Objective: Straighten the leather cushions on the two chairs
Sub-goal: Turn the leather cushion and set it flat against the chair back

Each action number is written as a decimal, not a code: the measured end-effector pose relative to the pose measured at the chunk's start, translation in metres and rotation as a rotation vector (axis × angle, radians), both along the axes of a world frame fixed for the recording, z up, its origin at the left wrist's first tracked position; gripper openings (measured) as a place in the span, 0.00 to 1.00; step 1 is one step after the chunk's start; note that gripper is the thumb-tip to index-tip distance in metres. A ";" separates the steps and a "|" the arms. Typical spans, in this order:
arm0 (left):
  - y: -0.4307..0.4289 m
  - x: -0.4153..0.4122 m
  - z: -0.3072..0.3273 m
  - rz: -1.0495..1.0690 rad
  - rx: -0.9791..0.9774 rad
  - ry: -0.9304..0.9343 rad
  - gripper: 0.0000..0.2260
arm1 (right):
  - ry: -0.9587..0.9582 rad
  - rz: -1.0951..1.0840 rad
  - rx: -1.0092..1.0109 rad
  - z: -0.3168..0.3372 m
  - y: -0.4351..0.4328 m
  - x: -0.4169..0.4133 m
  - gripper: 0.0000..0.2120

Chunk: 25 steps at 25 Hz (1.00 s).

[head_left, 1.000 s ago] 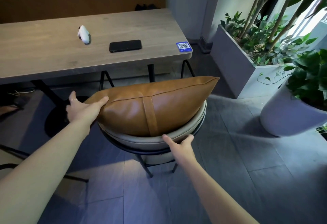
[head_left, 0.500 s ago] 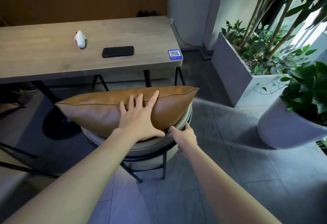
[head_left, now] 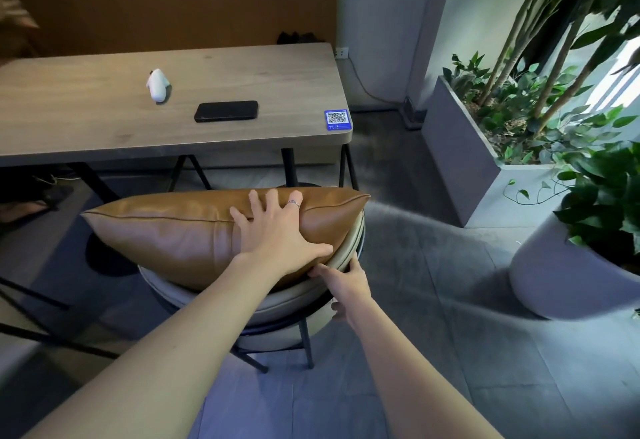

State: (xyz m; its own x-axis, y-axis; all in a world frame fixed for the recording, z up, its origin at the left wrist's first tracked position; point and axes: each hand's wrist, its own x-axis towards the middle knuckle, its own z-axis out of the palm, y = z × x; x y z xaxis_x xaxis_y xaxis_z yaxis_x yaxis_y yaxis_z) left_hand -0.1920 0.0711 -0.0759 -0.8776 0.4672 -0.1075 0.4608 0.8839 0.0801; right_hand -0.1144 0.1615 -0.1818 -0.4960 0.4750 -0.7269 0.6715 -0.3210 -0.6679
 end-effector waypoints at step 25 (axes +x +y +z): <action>0.001 -0.002 -0.021 -0.003 0.077 0.025 0.47 | 0.034 0.053 0.016 0.006 -0.017 0.012 0.56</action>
State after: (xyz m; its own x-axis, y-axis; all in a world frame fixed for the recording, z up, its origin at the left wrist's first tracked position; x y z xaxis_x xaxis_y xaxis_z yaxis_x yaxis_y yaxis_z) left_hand -0.1944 0.0718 -0.0971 -0.8781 0.4760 -0.0495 0.4661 0.8741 0.1367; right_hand -0.1024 0.1449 -0.1759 -0.5448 0.4591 -0.7017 0.6642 -0.2747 -0.6953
